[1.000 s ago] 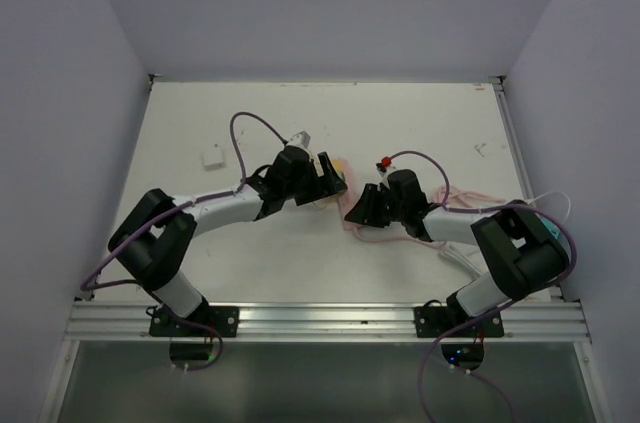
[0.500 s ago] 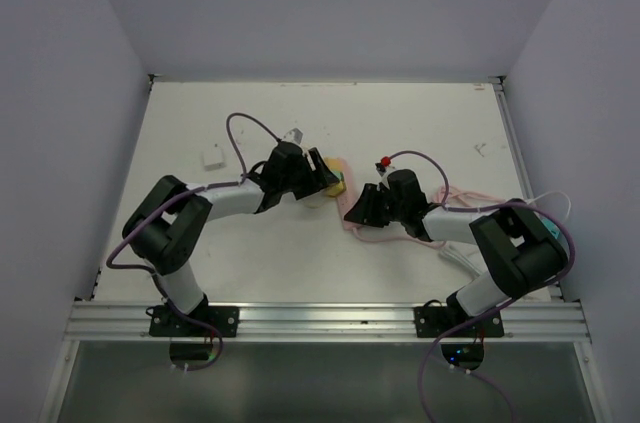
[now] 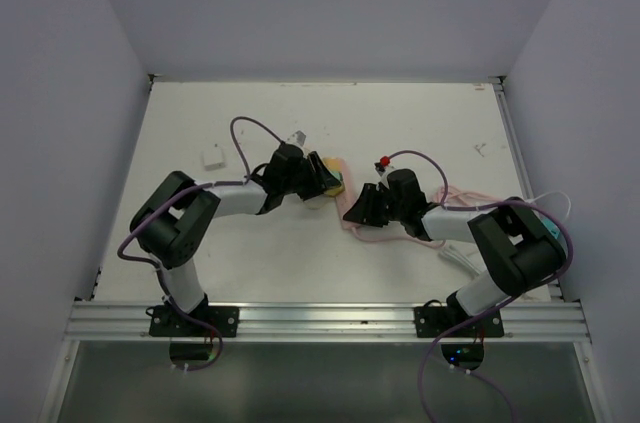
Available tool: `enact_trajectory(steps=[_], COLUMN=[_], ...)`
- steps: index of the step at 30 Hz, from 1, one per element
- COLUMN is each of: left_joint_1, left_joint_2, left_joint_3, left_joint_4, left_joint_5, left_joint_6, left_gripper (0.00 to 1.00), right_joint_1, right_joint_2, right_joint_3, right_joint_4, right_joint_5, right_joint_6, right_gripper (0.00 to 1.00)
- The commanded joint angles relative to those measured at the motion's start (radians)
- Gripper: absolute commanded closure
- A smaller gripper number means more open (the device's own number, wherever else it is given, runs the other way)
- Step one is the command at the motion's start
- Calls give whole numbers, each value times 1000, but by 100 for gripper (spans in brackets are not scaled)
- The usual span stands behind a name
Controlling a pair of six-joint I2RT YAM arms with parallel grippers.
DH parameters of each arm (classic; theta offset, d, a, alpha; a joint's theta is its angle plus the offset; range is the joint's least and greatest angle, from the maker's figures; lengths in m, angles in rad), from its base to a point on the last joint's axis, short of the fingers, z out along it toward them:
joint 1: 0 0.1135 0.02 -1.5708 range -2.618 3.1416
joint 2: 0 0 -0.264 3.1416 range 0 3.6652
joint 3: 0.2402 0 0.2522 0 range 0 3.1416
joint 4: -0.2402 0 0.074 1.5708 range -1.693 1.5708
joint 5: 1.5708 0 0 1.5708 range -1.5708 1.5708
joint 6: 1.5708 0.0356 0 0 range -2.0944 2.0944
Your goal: Pull the plug off the socket
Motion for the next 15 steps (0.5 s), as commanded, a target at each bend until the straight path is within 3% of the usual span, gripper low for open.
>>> enact_trajectory(steps=[1,7,9,10,12,15], left_joint_1=[2,-1,-3,-3,-3,-4], left_joint_2=[9,-1,-8,-11,-22,-34], left_joint_3=[-8,-19,-27,-34,-45,-68], left_joint_4=[63,63,60,59,52,56], left_joint_5=[5,19,21,18,18,24], left_joint_6=[-9,-16,-12,-6,-3,-6], left_gripper=[50,85,89,92,99,100], right_joint_1=[9,9,11,9,9,9], right_joint_2=[61,37,27,26,21,15], right_joint_3=[-58,-59,-48,-29,-6,36], right_joint_4=[-226,-217,-215,-221,-241,-258], right_joint_5=[62,46,36,31,37,46], right_joint_6=[-48,-56,-71,-77,-88,-99], right_gripper=[100,100,92,82,75,63])
